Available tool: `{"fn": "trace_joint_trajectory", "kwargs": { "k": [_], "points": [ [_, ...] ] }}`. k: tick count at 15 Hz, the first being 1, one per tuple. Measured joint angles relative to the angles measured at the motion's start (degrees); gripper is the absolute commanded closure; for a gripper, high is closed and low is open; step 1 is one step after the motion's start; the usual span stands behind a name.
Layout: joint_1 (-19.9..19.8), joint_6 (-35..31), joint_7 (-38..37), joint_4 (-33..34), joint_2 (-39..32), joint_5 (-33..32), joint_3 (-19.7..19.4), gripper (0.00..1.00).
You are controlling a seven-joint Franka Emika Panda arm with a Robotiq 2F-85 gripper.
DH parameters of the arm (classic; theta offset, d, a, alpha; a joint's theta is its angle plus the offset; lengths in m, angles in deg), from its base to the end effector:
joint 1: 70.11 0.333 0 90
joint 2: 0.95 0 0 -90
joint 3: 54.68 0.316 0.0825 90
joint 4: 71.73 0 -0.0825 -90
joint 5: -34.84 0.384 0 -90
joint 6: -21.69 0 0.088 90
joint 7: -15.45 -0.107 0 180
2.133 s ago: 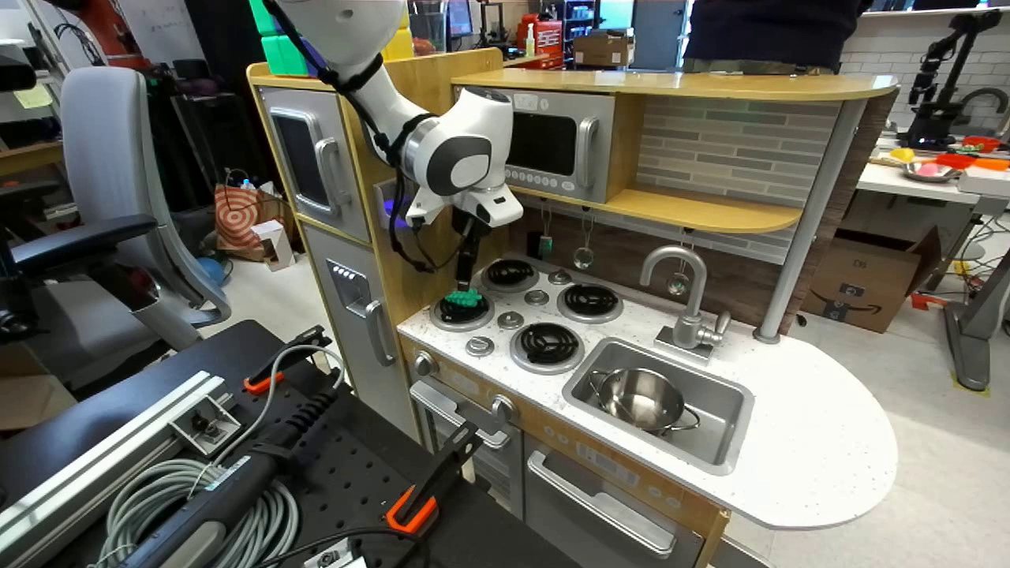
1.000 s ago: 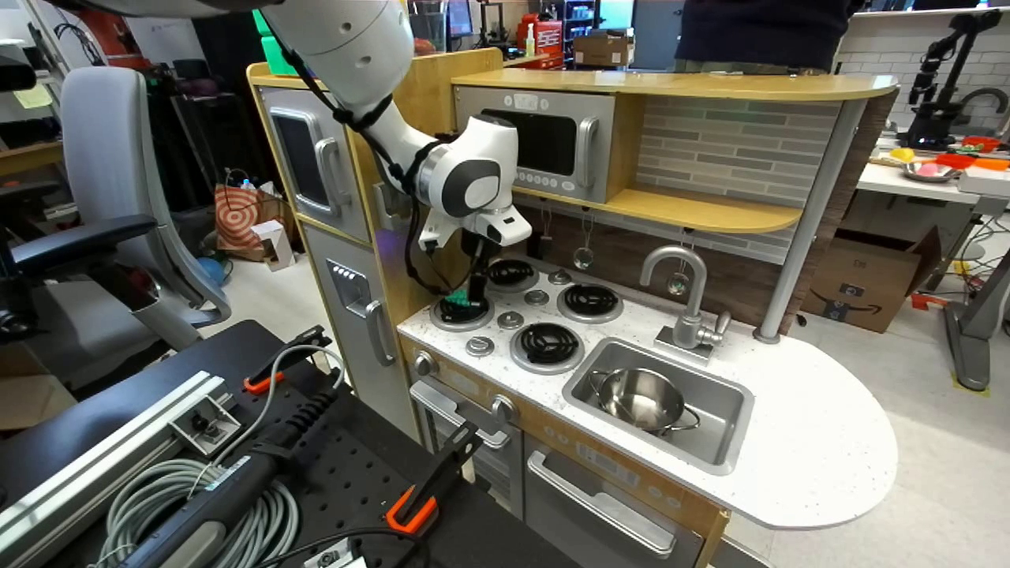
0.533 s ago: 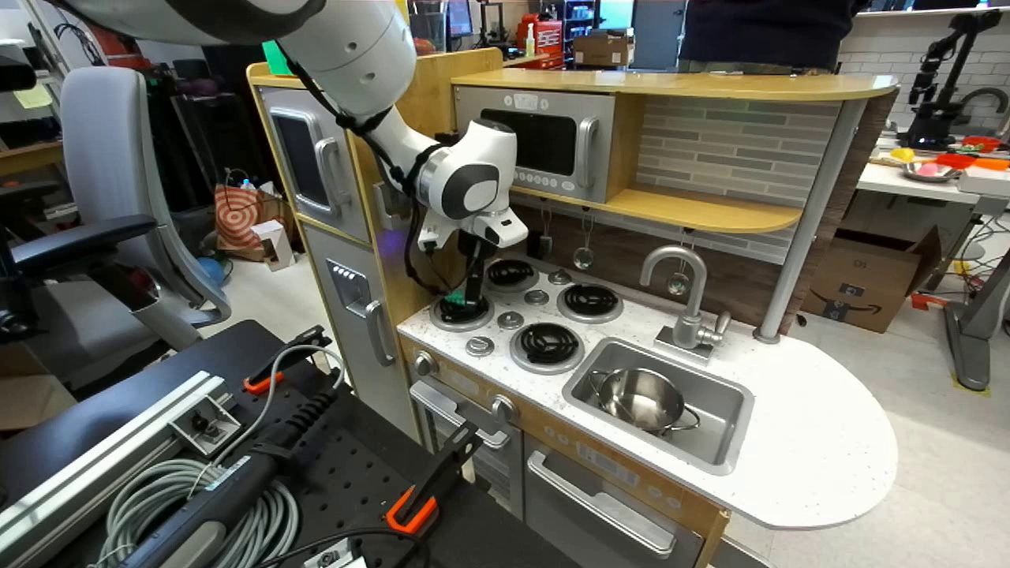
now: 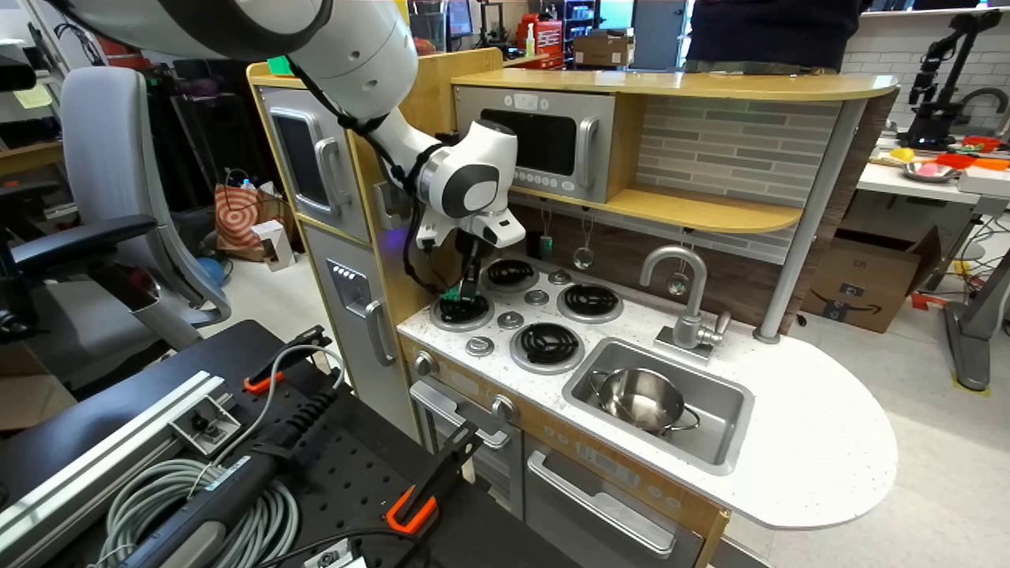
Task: Put the plush toy into the pot.
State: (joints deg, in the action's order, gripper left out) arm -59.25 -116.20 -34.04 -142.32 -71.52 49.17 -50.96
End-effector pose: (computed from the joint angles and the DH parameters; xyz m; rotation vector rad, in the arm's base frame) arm 0.6922 0.1708 0.0024 -2.7118 1.2144 0.2498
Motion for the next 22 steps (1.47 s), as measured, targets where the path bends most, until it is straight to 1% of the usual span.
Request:
{"fn": "trace_joint_trajectory", "kwargs": {
  "k": [2, 3, 6, 7, 10, 14, 18, 20, 22],
  "points": [
    [-0.3, 0.7, 0.1, -0.1, 0.2, 0.6, 0.4, 0.77],
    [-0.8, 0.3, 0.6, -1.5, 1.2, 0.6, 0.4, 0.77],
    [-3.6, -4.2, 2.4, -9.0, 6.6, 0.7, -0.3, 0.77],
    [-5.2, -7.8, 2.9, -13.0, 9.2, 1.2, -1.1, 0.77],
    [-9.1, -15.5, 3.8, -21.0, 13.5, 4.2, -2.1, 0.77],
    [-15.7, -22.8, 7.6, -31.8, 18.9, 8.6, -2.6, 0.77],
    [-22.6, -26.4, 11.5, -39.6, 24.4, 12.4, -4.3, 0.77],
    [-25.4, -26.5, 13.0, -41.1, 27.0, 12.6, -6.7, 0.77],
    [-27.3, -26.4, 14.6, -41.2, 29.2, 12.6, -9.3, 0.77]
  ]
}}
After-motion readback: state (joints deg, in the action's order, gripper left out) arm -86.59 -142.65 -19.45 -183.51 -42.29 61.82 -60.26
